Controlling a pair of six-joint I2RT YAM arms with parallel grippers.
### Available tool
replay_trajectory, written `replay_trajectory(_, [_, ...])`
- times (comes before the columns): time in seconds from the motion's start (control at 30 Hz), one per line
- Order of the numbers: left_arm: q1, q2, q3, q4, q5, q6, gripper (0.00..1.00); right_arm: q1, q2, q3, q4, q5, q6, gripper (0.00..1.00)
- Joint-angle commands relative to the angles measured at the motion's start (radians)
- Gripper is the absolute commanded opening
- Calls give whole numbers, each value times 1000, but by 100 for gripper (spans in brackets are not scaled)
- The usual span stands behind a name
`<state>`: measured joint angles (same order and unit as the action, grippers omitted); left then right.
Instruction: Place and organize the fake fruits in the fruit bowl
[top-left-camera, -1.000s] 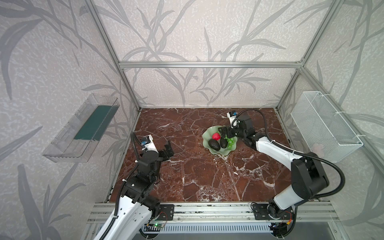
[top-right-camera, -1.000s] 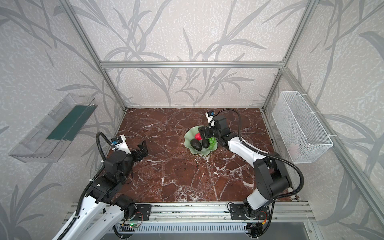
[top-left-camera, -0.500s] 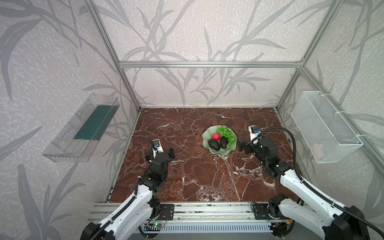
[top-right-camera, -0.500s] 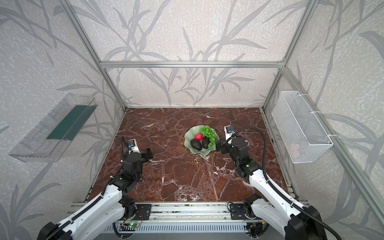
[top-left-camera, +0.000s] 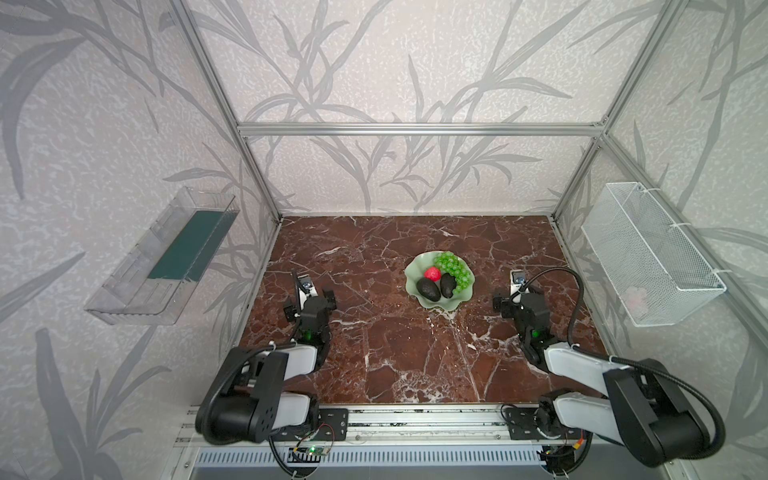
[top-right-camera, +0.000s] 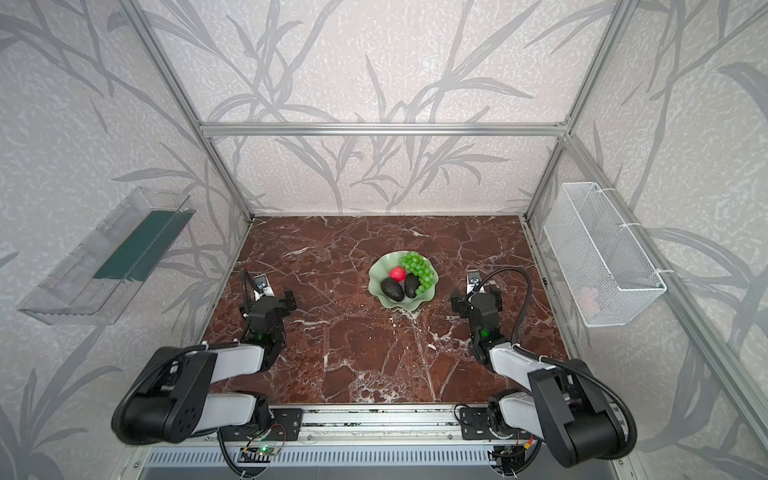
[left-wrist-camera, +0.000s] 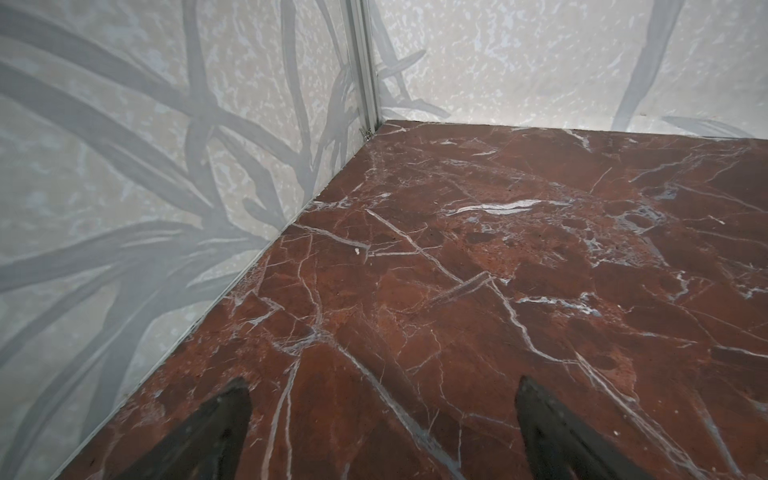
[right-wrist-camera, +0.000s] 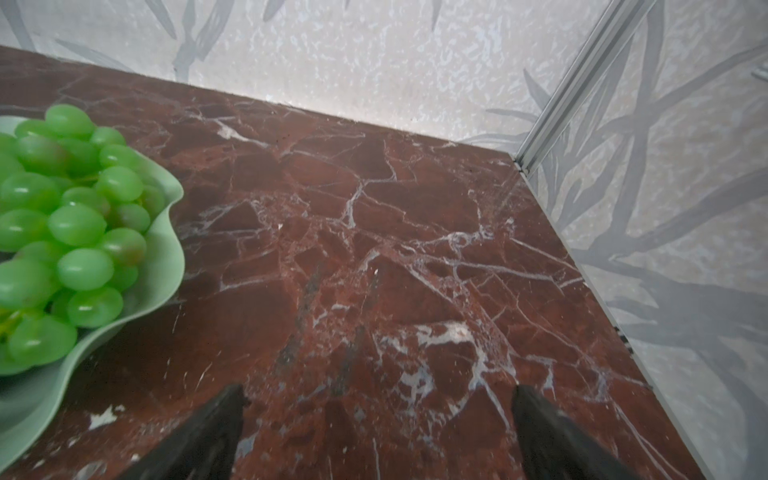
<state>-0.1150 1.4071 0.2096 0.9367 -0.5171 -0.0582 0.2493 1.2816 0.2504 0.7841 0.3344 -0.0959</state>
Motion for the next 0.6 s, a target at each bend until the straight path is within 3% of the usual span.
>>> replay_trajectory(0.0, [29,162,35,310,83,64,99,-19,107,-16,294,-45,-41,99])
replay_trajectory(0.07, [17,221,73,314,70,89,99,-26,219,-24,424,-89,-61,99])
replay_trajectory(0.17, [33,144,149,27,76,28,99,-15,394,-28,617,-87,-95,99])
replay_trajectory(0.27, [60,189,141,119,105,33,99,-23,311,10,415,-119,-78,99])
replay_trajectory(0.37, [61,163,155,44,105,14,99,-31,353,15,479,-115,-80,99])
replay_trajectory(0.57, [58,186,138,116,112,37,99,-31,342,16,457,-112,-75,99])
